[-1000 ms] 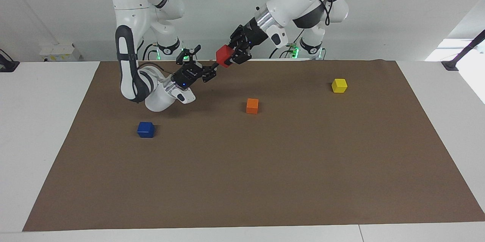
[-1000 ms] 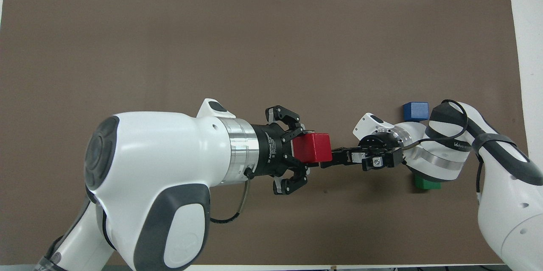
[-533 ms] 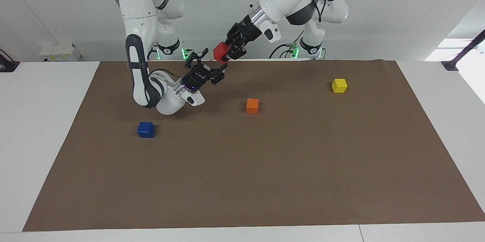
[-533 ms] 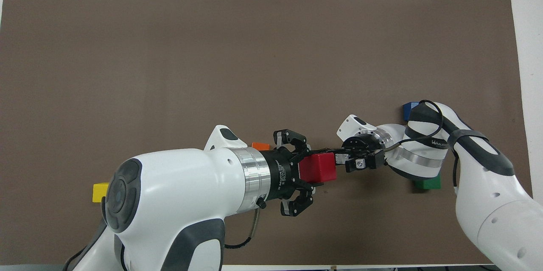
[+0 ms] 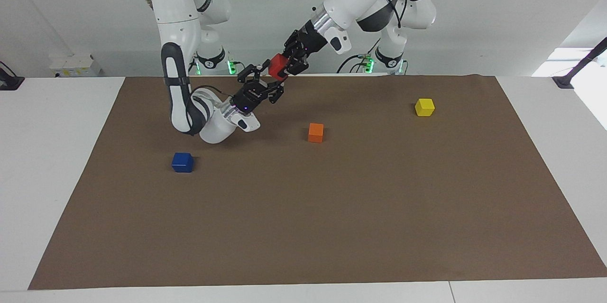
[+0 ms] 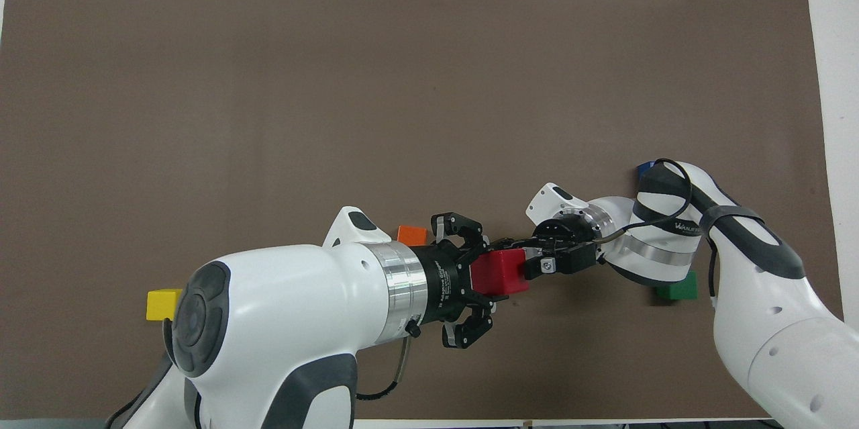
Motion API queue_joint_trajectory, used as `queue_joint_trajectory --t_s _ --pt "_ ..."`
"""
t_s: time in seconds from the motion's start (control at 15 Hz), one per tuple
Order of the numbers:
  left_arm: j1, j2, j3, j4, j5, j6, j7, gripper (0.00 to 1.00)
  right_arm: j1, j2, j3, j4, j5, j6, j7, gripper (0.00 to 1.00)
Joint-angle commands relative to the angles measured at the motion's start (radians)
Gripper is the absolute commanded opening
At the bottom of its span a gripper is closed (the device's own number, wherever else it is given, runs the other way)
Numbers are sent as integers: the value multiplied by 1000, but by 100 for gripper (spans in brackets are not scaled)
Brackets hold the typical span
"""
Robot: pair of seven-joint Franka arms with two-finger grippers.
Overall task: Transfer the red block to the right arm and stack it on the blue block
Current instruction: 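Close the right gripper on the red cube held by the left gripper, then open the left gripper and withdraw it while the right gripper holds the cube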
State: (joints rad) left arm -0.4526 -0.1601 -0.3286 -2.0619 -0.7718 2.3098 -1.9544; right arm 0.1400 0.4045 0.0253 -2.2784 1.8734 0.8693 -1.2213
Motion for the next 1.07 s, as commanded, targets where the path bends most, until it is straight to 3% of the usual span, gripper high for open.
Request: queue_joint_trajectory --t_s 0.0,0.13,0.27,0.4,0.67,1.0 --pt "-18 -41 16 -52 -20 23 8 0 13 -3 -1 3 9 8 -26 0" --pt "-17 -41 16 -52 -17 22 9 0 13 -3 1 4 10 10 -27 0" --pt "-6 -39 19 -49 -7 22 5 100 13 -3 1 5 9 8 -29 0" --pt "24 -41 20 -49 18 7 2 100 10 -4 1 5 9 8 -27 0" --pt "188 -65 22 -40 101 -138 23 100 9 -6 1 7 10 10 -23 0" --pt "452 -90 20 -69 112 -236 365 100 0 -16 -2 28 9 37 22 0"
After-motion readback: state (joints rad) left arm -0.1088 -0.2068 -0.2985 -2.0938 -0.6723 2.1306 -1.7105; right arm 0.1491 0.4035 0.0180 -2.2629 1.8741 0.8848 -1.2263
